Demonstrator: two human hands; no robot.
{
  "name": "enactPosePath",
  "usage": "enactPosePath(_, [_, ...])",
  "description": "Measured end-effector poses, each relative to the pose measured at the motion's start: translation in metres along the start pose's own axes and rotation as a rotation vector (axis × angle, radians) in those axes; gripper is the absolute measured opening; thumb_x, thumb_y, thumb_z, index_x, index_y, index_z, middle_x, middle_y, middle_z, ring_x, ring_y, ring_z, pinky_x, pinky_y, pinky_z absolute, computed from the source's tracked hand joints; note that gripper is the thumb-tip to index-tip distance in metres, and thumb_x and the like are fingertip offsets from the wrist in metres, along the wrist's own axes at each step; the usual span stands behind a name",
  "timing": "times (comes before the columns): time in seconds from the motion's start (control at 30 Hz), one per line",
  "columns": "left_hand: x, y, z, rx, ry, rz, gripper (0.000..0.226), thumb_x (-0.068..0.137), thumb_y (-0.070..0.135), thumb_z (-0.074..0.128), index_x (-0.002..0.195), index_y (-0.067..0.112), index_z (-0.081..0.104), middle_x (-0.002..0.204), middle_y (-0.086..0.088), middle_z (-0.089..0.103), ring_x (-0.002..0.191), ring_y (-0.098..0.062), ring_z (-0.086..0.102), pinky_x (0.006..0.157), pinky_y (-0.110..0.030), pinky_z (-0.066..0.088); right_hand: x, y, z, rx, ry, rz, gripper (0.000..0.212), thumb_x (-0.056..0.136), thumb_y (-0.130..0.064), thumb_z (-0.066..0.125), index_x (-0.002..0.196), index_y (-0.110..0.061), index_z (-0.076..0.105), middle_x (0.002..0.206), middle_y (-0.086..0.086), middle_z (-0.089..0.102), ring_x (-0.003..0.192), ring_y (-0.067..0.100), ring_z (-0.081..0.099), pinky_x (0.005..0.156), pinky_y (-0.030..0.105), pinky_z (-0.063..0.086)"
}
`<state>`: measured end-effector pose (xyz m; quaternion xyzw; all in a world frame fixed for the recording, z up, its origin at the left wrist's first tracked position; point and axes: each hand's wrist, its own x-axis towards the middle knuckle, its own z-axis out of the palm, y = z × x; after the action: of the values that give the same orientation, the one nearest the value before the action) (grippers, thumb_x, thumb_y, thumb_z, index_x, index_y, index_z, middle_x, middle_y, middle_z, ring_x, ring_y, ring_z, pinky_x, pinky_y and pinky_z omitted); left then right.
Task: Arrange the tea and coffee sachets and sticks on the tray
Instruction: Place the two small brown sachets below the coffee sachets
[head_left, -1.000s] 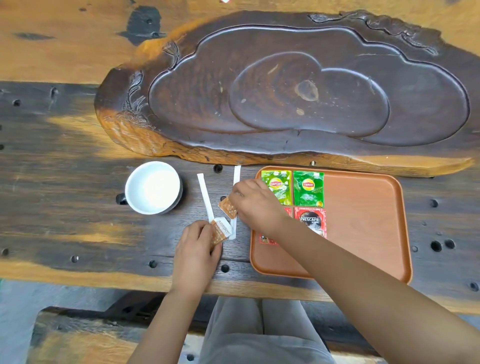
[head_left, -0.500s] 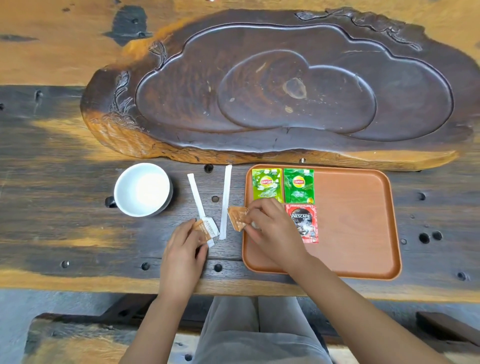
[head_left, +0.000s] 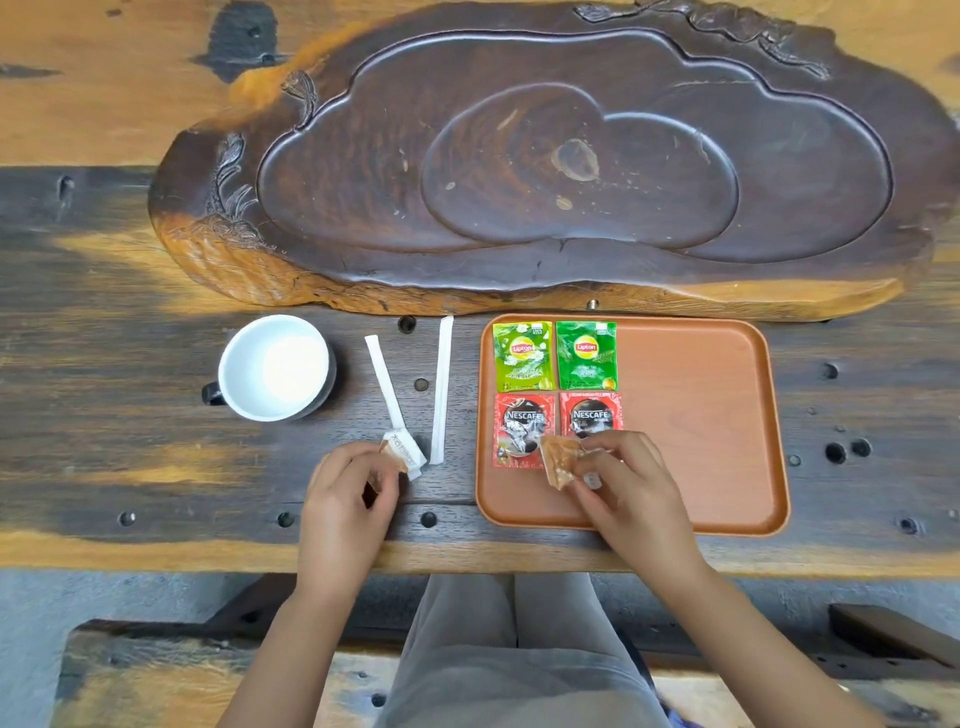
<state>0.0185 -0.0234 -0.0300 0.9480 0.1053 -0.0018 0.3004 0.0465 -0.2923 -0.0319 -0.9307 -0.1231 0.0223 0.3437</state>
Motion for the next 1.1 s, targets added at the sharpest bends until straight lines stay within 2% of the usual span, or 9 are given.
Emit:
enactPosePath(0.13, [-0.007,0.043,0.015,-0.059,-0.129,0.249,0.004,0.077,0.005,0.064,0.076,0.009,0.064,0.093,-0.005,0.065,0.093,-0.009,0.051,0.089,-0.007,0.032,-0.022,0.015,-0.009,-0.058,-0.014,0.046,0.018,0.067,0.002,0.078,0.073,-0.005,0.063,0.089,0.011,0.062,0.092,0.019,0.05,0.077,0.022,0.038])
enactPosePath(0.23, [-0.014,0.068,0.035,-0.034,-0.265,0.399,0.007,0.075,0.001,0.064,0.072,0.007,0.062,0.089,-0.008,0.067,0.089,-0.02,0.06,0.08,-0.03,0.048,-0.033,0.019,-0.007,-0.122,-0.083,0.033,0.019,0.065,0.001,0.08,0.071,-0.006,0.063,0.087,0.01,0.063,0.088,0.019,0.05,0.071,0.028,0.043])
enactPosePath(0.3, [-0.017,0.075,0.046,0.01,-0.313,0.417,0.014,0.069,-0.005,0.069,0.07,0.007,0.061,0.085,-0.008,0.067,0.081,-0.024,0.063,0.072,-0.032,0.052,-0.037,0.019,-0.007,-0.156,-0.111,0.038,0.021,0.064,-0.002,0.081,0.071,-0.007,0.062,0.087,0.009,0.064,0.085,0.022,0.052,0.066,0.033,0.047])
enactPosePath(0.4, [-0.021,0.078,0.056,0.072,-0.345,0.448,0.015,0.066,-0.003,0.072,0.072,0.008,0.063,0.088,-0.006,0.068,0.084,-0.022,0.064,0.077,-0.029,0.051,-0.038,0.02,-0.008,-0.198,-0.144,0.056,0.021,0.065,-0.006,0.081,0.072,-0.008,0.062,0.089,0.01,0.065,0.082,0.029,0.059,0.065,0.036,0.05])
enactPosePath(0.5, [-0.025,0.073,0.058,0.133,-0.346,0.461,0.012,0.071,0.008,0.071,0.082,0.008,0.066,0.109,-0.009,0.066,0.105,-0.026,0.06,0.091,-0.036,0.049,-0.04,0.02,-0.011,-0.219,-0.17,0.044,0.022,0.067,-0.012,0.079,0.076,-0.01,0.059,0.097,0.012,0.063,0.09,0.027,0.055,0.068,0.036,0.049])
enactPosePath(0.6, [-0.033,0.068,0.057,0.158,-0.328,0.436,0.021,0.081,0.023,0.058,0.098,0.013,0.062,0.127,-0.01,0.055,0.122,-0.025,0.046,0.102,-0.037,0.037,-0.044,0.021,-0.014,-0.236,-0.146,0.029,0.016,0.079,-0.02,0.061,0.091,-0.011,0.064,0.108,0.014,0.06,0.099,0.024,0.049,0.074,0.037,0.047])
enactPosePath(0.83, [-0.058,0.068,0.064,0.259,-0.388,0.48,0.043,0.08,0.034,0.05,0.119,0.019,0.054,0.12,-0.008,0.061,0.116,-0.021,0.042,0.096,-0.039,0.046,-0.061,0.016,-0.005,-0.27,-0.185,-0.02,0.047,0.097,-0.033,0.028,0.108,-0.009,0.067,0.104,0.016,0.065,0.098,0.032,0.058,0.079,0.04,0.052])
enactPosePath(0.97, [-0.058,0.067,0.065,0.282,-0.398,0.455,0.042,0.081,0.033,0.047,0.121,0.021,0.055,0.123,-0.007,0.06,0.119,-0.02,0.042,0.099,-0.038,0.043,-0.062,0.014,-0.002,-0.279,-0.206,-0.019,0.047,0.097,-0.031,0.027,0.11,-0.009,0.066,0.107,0.017,0.065,0.103,0.031,0.055,0.081,0.04,0.053])
enactPosePath(1.1, [-0.059,0.062,0.065,0.263,-0.398,0.468,0.041,0.083,0.03,0.047,0.122,0.021,0.053,0.127,-0.007,0.057,0.123,-0.02,0.038,0.107,-0.035,0.031,-0.062,0.015,-0.001,-0.277,-0.206,-0.014,0.048,0.097,-0.03,0.025,0.111,-0.008,0.066,0.107,0.018,0.065,0.105,0.029,0.05,0.082,0.04,0.053])
